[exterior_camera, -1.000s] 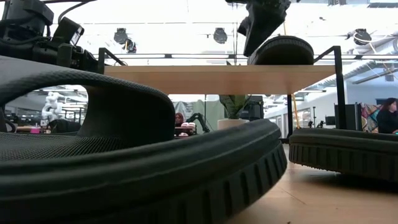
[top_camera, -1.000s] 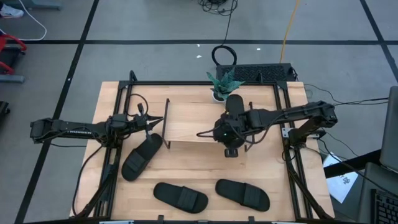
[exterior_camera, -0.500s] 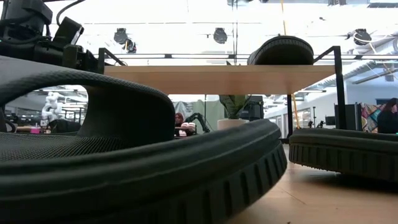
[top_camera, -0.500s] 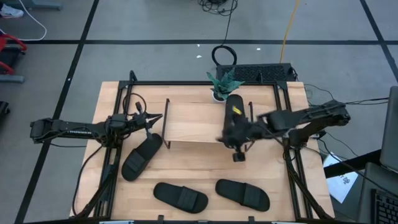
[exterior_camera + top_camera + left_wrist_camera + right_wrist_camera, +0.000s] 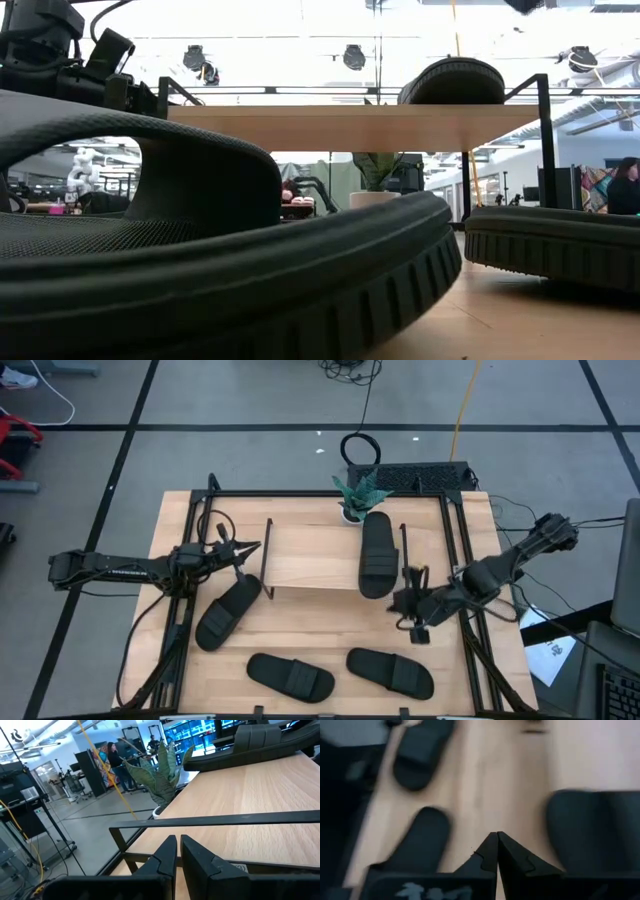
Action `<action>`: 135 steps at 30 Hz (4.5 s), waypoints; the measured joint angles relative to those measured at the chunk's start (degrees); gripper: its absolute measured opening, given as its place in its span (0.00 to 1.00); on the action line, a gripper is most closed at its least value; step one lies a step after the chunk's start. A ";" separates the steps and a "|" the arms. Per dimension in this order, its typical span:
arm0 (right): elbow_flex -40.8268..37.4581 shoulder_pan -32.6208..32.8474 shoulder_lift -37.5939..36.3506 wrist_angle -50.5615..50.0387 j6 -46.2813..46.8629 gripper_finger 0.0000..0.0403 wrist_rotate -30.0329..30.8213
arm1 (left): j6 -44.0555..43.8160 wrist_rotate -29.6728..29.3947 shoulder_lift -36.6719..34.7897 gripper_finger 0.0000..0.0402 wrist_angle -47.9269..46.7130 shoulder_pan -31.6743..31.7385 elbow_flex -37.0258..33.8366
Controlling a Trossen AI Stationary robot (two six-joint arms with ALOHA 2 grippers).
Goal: Pick and place slides into the shelf
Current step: Adjust the shelf, then put the left black slipper on the shelf
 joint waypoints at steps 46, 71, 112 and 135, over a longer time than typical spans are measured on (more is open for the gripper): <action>-15.74 -5.89 -3.81 0.85 4.80 0.00 2.24 | -2.11 1.79 0.00 0.08 0.04 0.01 0.00; -15.65 -2.78 -31.28 8.62 -10.76 0.00 6.54 | 9.99 1.51 -6.14 0.08 0.96 -2.48 0.07; -41.08 -13.49 -66.04 25.78 -21.85 0.00 -2.99 | -3.87 12.50 -16.93 0.00 -39.52 -2.34 23.32; -48.11 -13.43 -66.09 33.33 -24.89 0.00 -4.91 | -7.61 15.57 13.11 0.03 -103.23 -2.29 58.12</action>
